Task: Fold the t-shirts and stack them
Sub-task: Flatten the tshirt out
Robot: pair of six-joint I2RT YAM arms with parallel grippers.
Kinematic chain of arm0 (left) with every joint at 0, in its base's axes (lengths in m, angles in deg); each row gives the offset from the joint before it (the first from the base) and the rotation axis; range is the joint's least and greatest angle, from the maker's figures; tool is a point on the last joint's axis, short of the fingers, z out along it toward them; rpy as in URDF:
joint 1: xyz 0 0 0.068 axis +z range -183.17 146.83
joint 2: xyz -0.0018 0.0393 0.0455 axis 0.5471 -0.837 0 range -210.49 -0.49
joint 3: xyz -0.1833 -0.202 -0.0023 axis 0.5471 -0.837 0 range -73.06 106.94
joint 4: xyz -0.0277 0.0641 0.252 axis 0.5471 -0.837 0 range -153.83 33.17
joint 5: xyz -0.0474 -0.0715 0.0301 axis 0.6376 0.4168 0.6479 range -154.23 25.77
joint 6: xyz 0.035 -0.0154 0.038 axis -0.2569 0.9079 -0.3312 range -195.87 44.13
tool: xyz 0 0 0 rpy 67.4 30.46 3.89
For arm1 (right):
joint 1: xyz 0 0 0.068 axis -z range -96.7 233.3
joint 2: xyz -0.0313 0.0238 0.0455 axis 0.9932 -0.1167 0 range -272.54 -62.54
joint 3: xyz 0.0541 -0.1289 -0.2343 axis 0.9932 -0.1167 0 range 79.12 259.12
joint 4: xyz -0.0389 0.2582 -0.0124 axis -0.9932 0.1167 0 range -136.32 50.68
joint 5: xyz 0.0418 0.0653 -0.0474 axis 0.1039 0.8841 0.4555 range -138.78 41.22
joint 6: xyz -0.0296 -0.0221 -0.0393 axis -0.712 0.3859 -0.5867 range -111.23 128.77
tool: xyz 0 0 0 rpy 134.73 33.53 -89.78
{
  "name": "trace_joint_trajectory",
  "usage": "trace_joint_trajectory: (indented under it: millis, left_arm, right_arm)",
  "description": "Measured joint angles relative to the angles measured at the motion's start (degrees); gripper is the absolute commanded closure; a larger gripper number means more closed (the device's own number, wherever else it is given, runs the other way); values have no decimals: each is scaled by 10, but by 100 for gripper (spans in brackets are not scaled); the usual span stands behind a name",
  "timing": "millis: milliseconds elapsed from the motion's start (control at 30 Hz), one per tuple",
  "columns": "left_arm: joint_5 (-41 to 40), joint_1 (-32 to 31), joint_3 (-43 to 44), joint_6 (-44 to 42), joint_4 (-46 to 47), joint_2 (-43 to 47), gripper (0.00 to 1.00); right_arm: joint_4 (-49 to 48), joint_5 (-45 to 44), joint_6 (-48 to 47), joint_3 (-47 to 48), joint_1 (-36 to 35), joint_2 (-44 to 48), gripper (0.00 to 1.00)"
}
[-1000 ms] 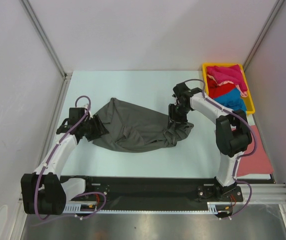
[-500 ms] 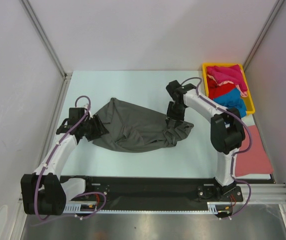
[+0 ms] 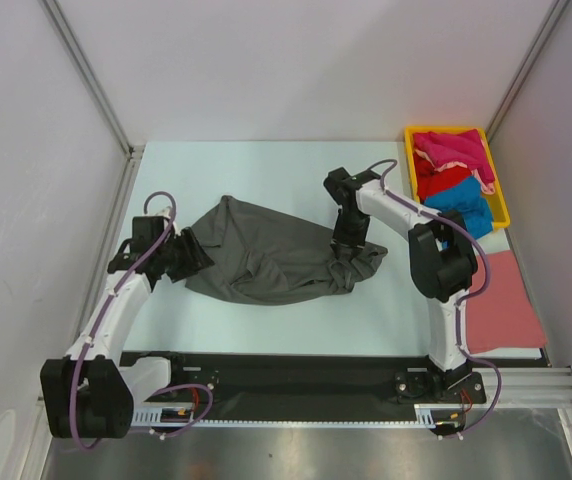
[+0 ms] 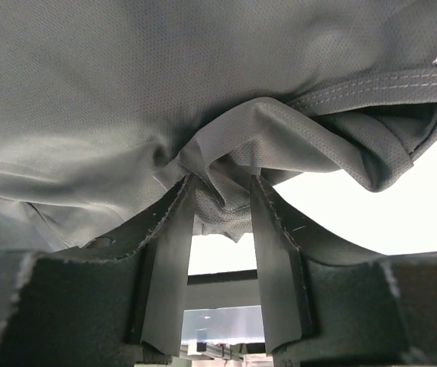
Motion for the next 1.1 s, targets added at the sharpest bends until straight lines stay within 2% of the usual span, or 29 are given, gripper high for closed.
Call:
trace_joint_trajectory:
  millis: [300,600,833,1100]
  left_arm:
    - [-6,13,0,-2,-9,3,42]
    - [-5,13,0,-2,-9,5,42]
    - [-4,13,0,-2,-9,15,41]
    - [-3,13,-4,-1,-9,17,42]
  right_arm:
    - [5,5,14,-19,-7,6,64]
    - [12,8,19,-27,-7,40,60]
    - [8,18,19,-59,-6,58,62]
    - [-8,22,10,-62,-4,58,55]
